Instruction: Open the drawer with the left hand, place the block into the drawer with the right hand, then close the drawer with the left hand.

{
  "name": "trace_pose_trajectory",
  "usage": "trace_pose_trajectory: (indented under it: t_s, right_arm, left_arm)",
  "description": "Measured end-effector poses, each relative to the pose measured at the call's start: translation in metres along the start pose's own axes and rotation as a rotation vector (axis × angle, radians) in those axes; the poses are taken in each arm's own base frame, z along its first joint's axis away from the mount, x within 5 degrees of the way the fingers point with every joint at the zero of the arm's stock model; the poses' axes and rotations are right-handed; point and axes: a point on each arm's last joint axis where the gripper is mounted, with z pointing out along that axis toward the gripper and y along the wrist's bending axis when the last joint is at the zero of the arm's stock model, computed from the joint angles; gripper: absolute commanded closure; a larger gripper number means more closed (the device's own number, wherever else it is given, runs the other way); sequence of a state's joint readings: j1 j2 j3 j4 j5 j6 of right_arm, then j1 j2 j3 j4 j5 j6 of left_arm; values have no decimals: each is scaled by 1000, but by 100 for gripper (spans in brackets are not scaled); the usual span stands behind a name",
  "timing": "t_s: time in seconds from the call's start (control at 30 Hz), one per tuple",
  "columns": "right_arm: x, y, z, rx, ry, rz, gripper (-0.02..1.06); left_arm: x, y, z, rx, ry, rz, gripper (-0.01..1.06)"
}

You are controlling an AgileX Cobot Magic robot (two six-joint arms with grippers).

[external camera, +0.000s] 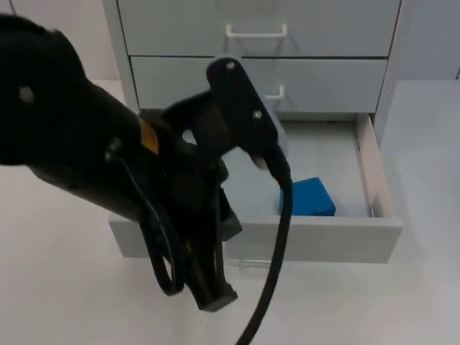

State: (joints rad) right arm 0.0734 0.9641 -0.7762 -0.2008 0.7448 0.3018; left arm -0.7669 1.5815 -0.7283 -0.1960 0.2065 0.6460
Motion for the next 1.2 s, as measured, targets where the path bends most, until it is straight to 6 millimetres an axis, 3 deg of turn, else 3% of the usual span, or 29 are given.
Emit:
trace_pose_trajectory:
  t_s: [0.13,0.33,0.47,0.67,0.93,1.2]
  right_arm:
    - [0,0,0,0,0,-2,42]
    - [0,0,0,0,0,-6,42]
    - [0,0,0,0,0,-6,42]
    - [0,0,0,0,0,-6,42]
    - [0,0,0,0,0,-6,42]
    - [0,0,0,0,0,-6,42]
  left_arm:
    - [2,1,20,25,72,49,105]
    - [-10,6,29,79,209,33,105]
    - [-20,8,32,-15,285,60,105]
    - [-15,1,49,-104,369,136,105]
    - [-6,4,69,-182,409,168,105]
    - [-11,2,82,-178,316,214,105]
